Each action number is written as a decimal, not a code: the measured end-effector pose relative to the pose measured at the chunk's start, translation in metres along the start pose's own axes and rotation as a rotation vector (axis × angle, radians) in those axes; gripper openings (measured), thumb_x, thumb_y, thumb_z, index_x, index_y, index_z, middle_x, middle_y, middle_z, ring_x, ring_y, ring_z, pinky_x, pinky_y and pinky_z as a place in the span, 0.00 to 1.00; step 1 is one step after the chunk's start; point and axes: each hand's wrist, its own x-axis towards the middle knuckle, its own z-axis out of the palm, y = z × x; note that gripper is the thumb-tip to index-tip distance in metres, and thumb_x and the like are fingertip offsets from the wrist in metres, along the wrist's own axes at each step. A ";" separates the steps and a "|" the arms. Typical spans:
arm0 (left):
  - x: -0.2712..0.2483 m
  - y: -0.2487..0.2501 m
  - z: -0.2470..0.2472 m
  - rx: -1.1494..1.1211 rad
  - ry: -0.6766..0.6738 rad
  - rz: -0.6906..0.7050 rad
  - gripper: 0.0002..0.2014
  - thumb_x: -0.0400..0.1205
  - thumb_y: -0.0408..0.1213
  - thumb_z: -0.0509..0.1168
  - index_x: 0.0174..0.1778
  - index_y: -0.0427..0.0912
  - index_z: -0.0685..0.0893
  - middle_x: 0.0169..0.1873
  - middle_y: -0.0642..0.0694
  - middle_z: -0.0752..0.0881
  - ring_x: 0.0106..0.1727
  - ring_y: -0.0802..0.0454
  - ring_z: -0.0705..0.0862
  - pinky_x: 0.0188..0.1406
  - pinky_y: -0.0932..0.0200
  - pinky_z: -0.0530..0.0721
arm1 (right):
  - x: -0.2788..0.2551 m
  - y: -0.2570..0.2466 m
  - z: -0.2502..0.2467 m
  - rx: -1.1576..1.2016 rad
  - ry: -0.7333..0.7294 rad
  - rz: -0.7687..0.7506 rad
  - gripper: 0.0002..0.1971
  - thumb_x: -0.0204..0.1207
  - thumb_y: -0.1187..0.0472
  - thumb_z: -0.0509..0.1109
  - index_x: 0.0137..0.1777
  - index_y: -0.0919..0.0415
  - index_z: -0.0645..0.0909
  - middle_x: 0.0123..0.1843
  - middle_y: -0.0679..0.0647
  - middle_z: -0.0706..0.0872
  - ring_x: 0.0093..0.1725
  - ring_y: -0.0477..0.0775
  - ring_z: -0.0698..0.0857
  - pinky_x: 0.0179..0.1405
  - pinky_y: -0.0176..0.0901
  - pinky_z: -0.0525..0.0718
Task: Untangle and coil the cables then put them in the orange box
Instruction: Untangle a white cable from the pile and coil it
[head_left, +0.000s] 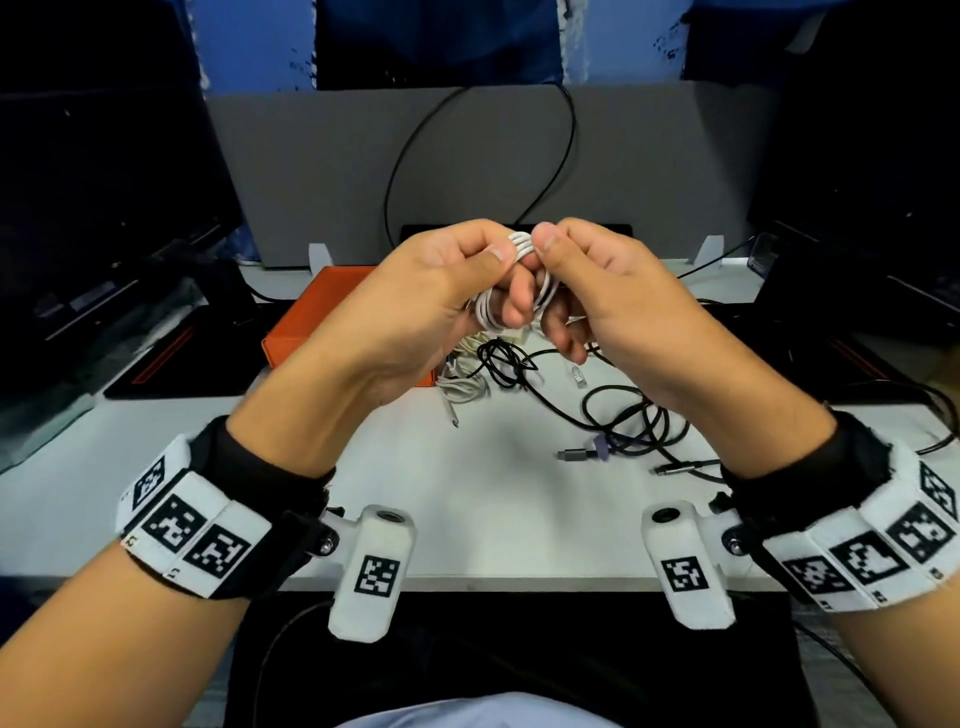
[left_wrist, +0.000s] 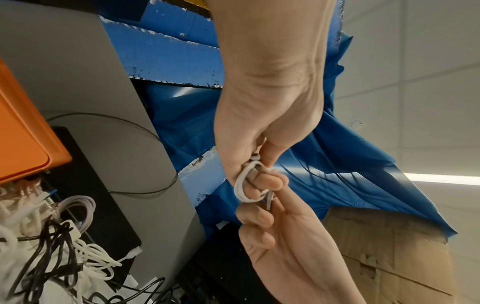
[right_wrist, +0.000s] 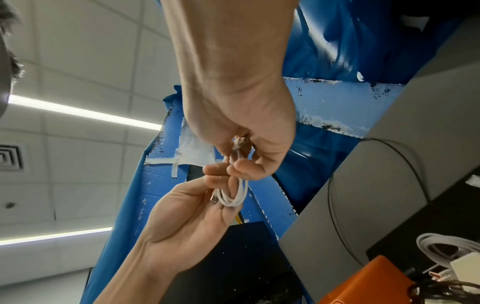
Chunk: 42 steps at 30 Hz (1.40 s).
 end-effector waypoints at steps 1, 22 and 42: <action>0.000 0.000 0.001 0.018 0.013 0.001 0.09 0.93 0.31 0.54 0.57 0.31 0.78 0.35 0.44 0.84 0.41 0.43 0.79 0.56 0.46 0.80 | 0.000 0.000 -0.001 0.037 -0.017 0.012 0.15 0.93 0.52 0.57 0.50 0.61 0.77 0.39 0.51 0.90 0.28 0.54 0.75 0.24 0.44 0.71; -0.002 0.008 -0.008 0.378 0.239 0.044 0.03 0.84 0.36 0.74 0.48 0.43 0.93 0.32 0.51 0.90 0.34 0.55 0.85 0.40 0.58 0.89 | -0.003 0.005 0.003 -0.659 0.237 -0.123 0.17 0.91 0.47 0.58 0.45 0.57 0.73 0.28 0.47 0.75 0.32 0.50 0.75 0.30 0.40 0.70; 0.007 -0.013 -0.025 0.435 -0.117 -0.072 0.19 0.80 0.49 0.77 0.46 0.35 0.85 0.28 0.31 0.78 0.27 0.39 0.72 0.28 0.45 0.73 | 0.001 0.015 0.010 0.052 -0.053 0.207 0.14 0.92 0.51 0.59 0.47 0.58 0.75 0.31 0.50 0.67 0.23 0.46 0.59 0.20 0.34 0.60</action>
